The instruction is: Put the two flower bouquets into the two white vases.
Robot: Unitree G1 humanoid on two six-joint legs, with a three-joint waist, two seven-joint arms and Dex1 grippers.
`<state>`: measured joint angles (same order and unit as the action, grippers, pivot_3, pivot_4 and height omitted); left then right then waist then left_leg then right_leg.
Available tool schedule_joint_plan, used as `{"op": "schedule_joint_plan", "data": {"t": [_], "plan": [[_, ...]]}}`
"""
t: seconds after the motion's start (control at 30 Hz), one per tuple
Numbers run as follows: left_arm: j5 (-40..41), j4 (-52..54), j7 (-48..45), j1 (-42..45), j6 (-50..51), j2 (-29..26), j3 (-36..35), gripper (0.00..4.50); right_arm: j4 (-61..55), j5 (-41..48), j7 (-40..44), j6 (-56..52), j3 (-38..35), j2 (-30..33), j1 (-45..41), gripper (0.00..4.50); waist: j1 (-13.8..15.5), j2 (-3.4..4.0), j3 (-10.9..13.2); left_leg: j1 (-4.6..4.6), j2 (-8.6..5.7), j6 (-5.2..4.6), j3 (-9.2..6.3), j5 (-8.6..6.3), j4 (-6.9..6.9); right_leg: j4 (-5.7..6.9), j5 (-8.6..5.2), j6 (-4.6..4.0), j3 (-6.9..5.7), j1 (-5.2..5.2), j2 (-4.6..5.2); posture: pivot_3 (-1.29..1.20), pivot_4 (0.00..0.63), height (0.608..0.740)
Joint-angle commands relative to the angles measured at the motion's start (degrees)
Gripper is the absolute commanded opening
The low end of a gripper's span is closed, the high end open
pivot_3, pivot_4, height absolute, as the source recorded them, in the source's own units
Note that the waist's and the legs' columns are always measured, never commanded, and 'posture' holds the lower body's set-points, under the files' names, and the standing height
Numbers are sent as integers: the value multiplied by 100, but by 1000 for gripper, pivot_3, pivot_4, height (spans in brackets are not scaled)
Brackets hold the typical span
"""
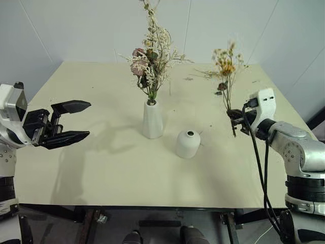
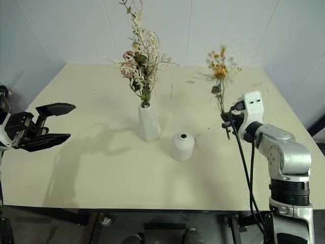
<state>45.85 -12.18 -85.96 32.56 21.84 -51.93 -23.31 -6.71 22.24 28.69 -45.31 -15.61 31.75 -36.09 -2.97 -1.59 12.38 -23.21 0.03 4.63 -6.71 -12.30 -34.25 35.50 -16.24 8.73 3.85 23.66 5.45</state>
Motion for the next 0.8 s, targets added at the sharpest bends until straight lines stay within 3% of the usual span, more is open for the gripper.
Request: {"op": "schedule_joint_plan", "data": {"t": [0.03,0.27,0.8], "plan": [[-44,-158,-226,314,-13,-56,144,4500,-995,1023,547,1690,-527,-956,245,28,-16,1,1,1,1,0,-2,0,3,0,-1,0,-1,1,-1,0,150,740],[-70,-332,-282,523,-43,-19,327,4500,-1346,1726,1103,2075,-70,-1492,670,28,-22,0,0,7,6,3,-3,2,12,6,-4,1,-2,0,-4,0,150,740],[-39,-382,-341,554,76,-124,346,4500,-19,1087,1511,3038,932,-1659,479,28,-28,0,0,14,7,8,-4,7,13,17,-7,-7,-2,2,-6,0,150,740]]}}
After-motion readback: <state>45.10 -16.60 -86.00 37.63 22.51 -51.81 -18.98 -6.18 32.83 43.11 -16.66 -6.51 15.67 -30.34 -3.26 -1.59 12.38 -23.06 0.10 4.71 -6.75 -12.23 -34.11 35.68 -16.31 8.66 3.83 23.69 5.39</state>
